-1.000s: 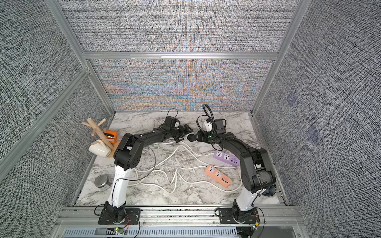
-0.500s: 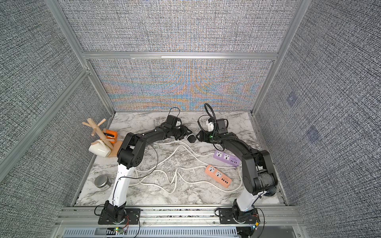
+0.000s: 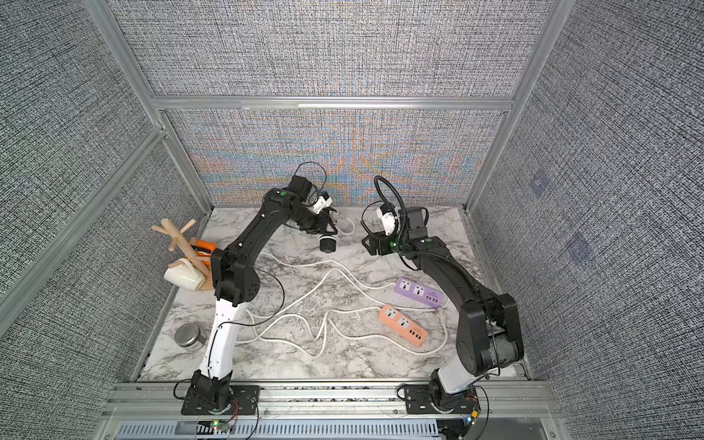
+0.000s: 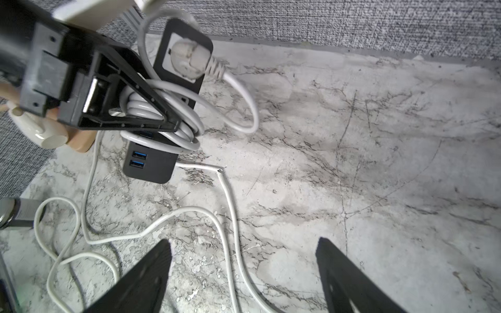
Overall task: Unwrap the cord wrapped around the power strip
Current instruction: Pick up the power strip from the center of the board, then remove the plug from the socket.
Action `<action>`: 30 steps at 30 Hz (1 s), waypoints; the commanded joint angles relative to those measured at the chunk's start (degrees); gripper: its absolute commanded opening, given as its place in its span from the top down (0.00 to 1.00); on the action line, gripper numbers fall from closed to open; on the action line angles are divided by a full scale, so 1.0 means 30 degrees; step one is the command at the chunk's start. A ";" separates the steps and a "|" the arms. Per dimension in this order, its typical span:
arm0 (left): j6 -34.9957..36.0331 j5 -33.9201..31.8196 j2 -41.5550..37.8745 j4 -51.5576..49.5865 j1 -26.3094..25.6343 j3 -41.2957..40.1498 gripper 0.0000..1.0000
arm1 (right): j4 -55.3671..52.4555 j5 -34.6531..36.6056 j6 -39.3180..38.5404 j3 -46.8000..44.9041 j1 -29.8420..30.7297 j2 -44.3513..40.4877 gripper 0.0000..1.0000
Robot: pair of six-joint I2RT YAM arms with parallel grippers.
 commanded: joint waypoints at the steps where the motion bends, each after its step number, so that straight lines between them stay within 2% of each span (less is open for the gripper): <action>1: 0.4050 0.1846 -0.1310 -0.3569 0.0534 -0.0568 1.00 | 0.3044 -0.2214 -0.0648 -0.1095 0.0397 -0.0735 0.18; 6: 0.4851 0.3092 -0.2606 -0.2999 0.1324 -0.3409 1.00 | 0.2730 -0.1065 -0.1334 0.0198 0.2156 -0.0081 0.24; 9: 0.5196 0.4056 -0.2521 -0.3569 0.1318 -0.3437 1.00 | 0.4025 -0.2510 -0.1639 0.0309 0.2606 0.0090 0.25; 12: 0.5791 0.3890 -0.2808 -0.3691 0.1311 -0.4227 1.00 | 0.4753 -0.3229 -0.2131 0.0684 0.2589 0.0681 0.30; 16: 0.5796 0.3842 -0.3103 -0.3548 0.1310 -0.4986 1.00 | 0.2165 -0.3197 -0.3733 0.3117 0.3054 0.2385 0.39; 23: 0.5402 0.2923 -0.4108 -0.2661 0.1314 -0.6677 1.00 | -0.0790 -0.2945 -0.6033 0.5909 0.3532 0.5065 0.39; 26: 0.5341 0.3012 -0.4174 -0.2662 0.1310 -0.6647 1.00 | -0.1736 -0.1932 -0.6916 0.6688 0.4090 0.5861 0.39; 30: 0.5343 0.2910 -0.4286 -0.2664 0.1310 -0.6793 1.00 | -0.1390 -0.1396 -0.7191 0.6700 0.4103 0.6158 0.46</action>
